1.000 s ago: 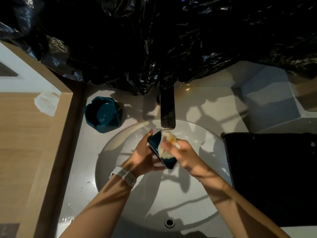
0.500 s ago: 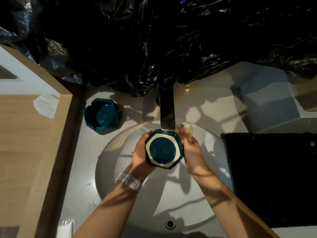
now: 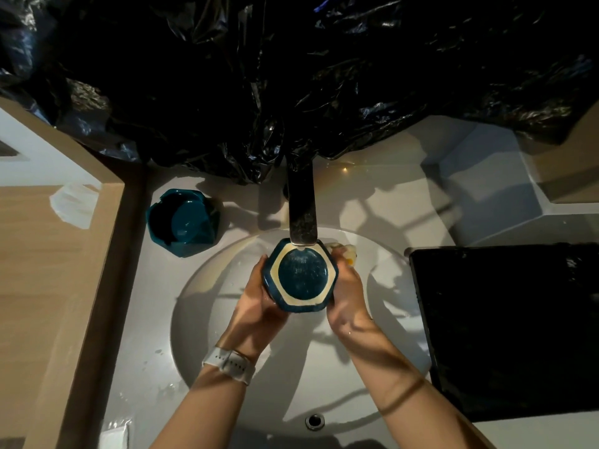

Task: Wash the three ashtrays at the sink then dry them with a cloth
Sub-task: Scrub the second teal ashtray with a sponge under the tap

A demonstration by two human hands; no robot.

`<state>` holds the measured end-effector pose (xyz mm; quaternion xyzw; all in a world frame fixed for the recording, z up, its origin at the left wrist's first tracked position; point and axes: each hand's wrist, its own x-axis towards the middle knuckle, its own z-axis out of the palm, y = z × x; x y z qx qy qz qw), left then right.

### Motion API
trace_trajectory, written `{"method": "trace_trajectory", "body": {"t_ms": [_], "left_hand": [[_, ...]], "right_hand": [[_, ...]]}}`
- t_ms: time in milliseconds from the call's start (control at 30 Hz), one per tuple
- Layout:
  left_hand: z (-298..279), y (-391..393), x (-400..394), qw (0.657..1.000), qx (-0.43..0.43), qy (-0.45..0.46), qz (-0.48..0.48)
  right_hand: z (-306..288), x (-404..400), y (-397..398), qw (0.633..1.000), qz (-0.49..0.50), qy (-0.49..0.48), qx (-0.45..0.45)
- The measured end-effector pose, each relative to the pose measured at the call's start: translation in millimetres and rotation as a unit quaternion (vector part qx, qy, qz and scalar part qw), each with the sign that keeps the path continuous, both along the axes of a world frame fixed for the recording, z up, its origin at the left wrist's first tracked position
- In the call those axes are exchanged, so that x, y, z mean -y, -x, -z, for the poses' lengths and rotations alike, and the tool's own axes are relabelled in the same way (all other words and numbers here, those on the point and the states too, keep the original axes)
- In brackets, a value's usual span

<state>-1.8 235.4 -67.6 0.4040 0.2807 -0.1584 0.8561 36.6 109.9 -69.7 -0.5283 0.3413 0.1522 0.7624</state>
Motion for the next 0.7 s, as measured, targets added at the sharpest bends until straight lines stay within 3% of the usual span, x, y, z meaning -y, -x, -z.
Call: {"method": "trace_trajectory", "body": {"t_ms": [100, 167, 233, 267, 300, 333, 367, 433, 567, 700], "left_hand": [[-2, 0, -4, 0.991, 0.048, -0.117, 0.050], [-6, -2, 2, 0.996, 0.045, -0.076, 0.015], [0, -3, 6, 0.999, 0.004, -0.019, -0.048], [-4, -1, 8, 0.999, -0.001, 0.003, -0.042], [-8, -1, 11, 0.999, -0.015, 0.005, -0.033], [-9, 2, 14, 1.000, -0.013, 0.011, -0.020], [-9, 5, 16, 0.998, -0.032, 0.051, -0.022], [-14, 9, 18, 0.996, -0.038, 0.075, -0.035], [-4, 10, 14, 0.999, 0.016, 0.009, -0.041], [-14, 10, 10, 0.990, 0.075, -0.115, -0.004]], "right_hand": [[-8, -2, 0, 0.998, 0.013, 0.032, 0.054], [-4, -4, 11, 0.990, -0.006, 0.084, 0.114], [0, -6, 27, 0.991, -0.069, 0.063, 0.096], [10, -10, 36, 0.973, -0.123, 0.158, 0.111], [14, -16, 47, 0.958, -0.169, 0.183, 0.143], [7, -24, 55, 0.913, -0.198, 0.291, 0.208], [10, -27, 60, 0.877, -0.224, 0.324, 0.275], [1, -28, 51, 0.867, -0.234, 0.308, 0.315], [2, -18, 36, 0.943, -0.191, 0.187, 0.197], [1, 6, 54, 0.964, -0.225, 0.063, 0.126]]}}
